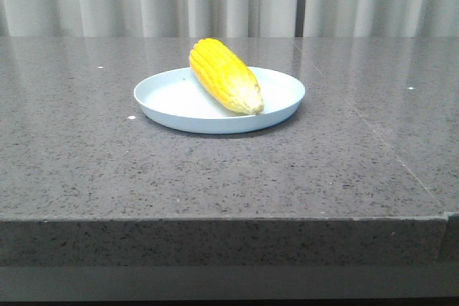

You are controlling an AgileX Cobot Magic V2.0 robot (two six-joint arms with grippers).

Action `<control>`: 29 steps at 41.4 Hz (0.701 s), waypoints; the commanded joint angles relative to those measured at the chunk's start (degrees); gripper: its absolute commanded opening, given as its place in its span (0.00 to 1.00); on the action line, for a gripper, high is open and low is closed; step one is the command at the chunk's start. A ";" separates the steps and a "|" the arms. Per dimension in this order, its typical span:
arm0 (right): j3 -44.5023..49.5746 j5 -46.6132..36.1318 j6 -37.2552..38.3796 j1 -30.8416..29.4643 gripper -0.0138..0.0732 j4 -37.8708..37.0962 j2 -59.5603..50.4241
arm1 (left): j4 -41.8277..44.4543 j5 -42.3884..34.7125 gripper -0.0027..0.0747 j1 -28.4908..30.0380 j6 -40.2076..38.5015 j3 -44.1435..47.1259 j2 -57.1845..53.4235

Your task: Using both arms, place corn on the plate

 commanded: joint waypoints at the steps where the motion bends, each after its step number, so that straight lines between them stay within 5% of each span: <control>1: 1.90 -10.11 -0.20 -1.12 0.08 0.18 -1.10 | -0.33 -4.74 0.01 -0.11 -0.57 1.31 -0.97; 29: 5.48 -16.99 2.55 -1.17 0.08 1.57 -1.15 | -0.33 -4.74 0.01 -0.11 -0.57 1.31 -0.87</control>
